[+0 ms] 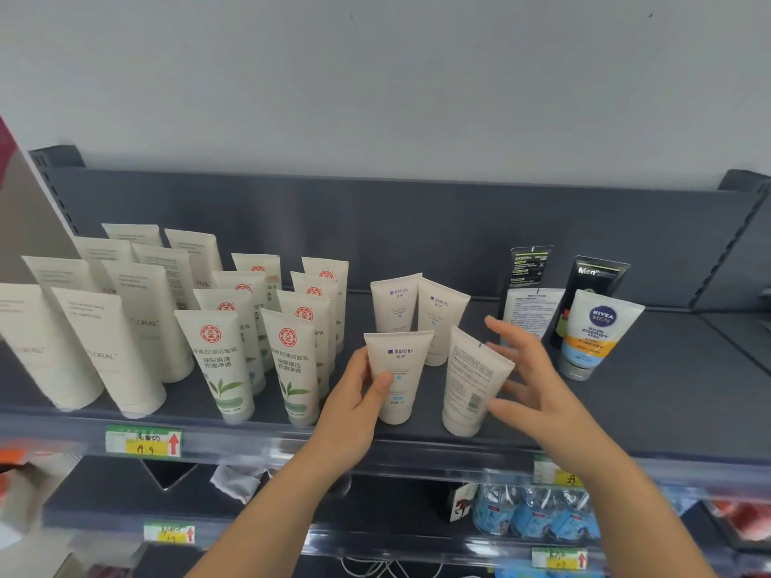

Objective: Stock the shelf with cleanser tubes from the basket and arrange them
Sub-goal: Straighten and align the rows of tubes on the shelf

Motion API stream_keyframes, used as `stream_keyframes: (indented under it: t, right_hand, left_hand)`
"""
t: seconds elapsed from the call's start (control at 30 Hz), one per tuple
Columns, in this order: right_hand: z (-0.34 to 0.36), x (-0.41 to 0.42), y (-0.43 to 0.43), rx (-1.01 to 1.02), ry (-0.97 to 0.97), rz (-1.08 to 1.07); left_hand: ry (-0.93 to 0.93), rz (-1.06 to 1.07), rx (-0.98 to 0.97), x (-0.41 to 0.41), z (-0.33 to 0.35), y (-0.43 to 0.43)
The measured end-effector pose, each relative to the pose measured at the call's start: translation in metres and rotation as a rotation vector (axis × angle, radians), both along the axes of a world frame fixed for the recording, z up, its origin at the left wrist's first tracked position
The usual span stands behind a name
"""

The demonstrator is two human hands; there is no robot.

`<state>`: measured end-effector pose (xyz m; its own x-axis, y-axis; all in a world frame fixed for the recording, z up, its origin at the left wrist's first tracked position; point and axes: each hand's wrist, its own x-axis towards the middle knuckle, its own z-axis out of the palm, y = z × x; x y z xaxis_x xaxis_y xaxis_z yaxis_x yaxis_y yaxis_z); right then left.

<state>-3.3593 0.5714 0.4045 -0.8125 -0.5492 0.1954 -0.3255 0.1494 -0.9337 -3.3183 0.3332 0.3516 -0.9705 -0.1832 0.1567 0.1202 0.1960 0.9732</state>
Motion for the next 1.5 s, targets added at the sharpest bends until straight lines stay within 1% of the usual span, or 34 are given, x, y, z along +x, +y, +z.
stream_keyframes:
  t: [0.07, 0.17, 0.27, 0.47, 0.5, 0.57, 0.67, 0.73, 0.8, 0.87, 0.97, 1.13, 1.23, 1.33, 1.5]
  right_hand:
    - [0.008, -0.002, 0.004, 0.084, 0.144, 0.078]
    - [0.01, -0.01, 0.005, 0.263, 0.354, -0.016]
    - [0.009, -0.014, 0.003, 0.389, 0.583, -0.074]
    - [0.02, -0.014, -0.004, 0.524, 0.775, -0.124]
    - [0.021, -0.014, -0.006, 0.552, 0.781, -0.147]
    - [0.024, -0.015, -0.011, 0.59, 0.737, -0.17]
    - [0.028, -0.02, -0.017, 0.622, 0.655, -0.118]
    - [0.029, -0.024, -0.021, 0.593, 0.597, -0.09]
    - [0.026, -0.025, -0.023, 0.482, 0.542, -0.132]
    - [0.021, -0.024, -0.022, 0.323, 0.468, -0.224]
    - [0.013, -0.023, -0.02, 0.13, 0.284, -0.336]
    - [0.002, -0.019, -0.02, 0.003, 0.093, -0.336]
    - [0.0, -0.016, -0.019, -0.023, 0.081, -0.349]
    - [0.0, -0.015, -0.017, -0.007, 0.102, -0.333]
    - [0.004, -0.014, -0.014, -0.001, 0.094, -0.299]
  left_hand:
    - [-0.005, -0.011, -0.008, 0.0, 0.0, -0.001]
    - [-0.008, -0.027, -0.001, 0.002, 0.001, -0.001]
    - [-0.004, -0.034, -0.002, 0.003, 0.002, -0.001]
    - [-0.015, -0.041, -0.019, 0.005, 0.004, -0.002]
    - [-0.018, -0.044, -0.022, 0.005, 0.004, -0.002]
    - [-0.023, -0.045, -0.033, 0.006, 0.004, -0.002]
    - [-0.029, -0.044, -0.042, 0.006, 0.004, -0.002]
    - [-0.03, -0.051, -0.044, 0.006, 0.004, -0.002]
    - [-0.029, -0.057, -0.049, 0.006, 0.004, -0.002]
    - [-0.029, -0.064, -0.053, 0.007, 0.004, -0.003]
    - [-0.031, -0.065, -0.06, 0.007, 0.005, -0.003]
    - [-0.054, -0.072, -0.047, 0.005, 0.007, -0.006]
    - [-0.06, -0.075, -0.027, 0.004, 0.008, -0.009]
    - [-0.078, -0.097, 0.014, 0.002, 0.01, -0.012]
    - [-0.105, -0.09, 0.11, 0.0, 0.02, -0.013]
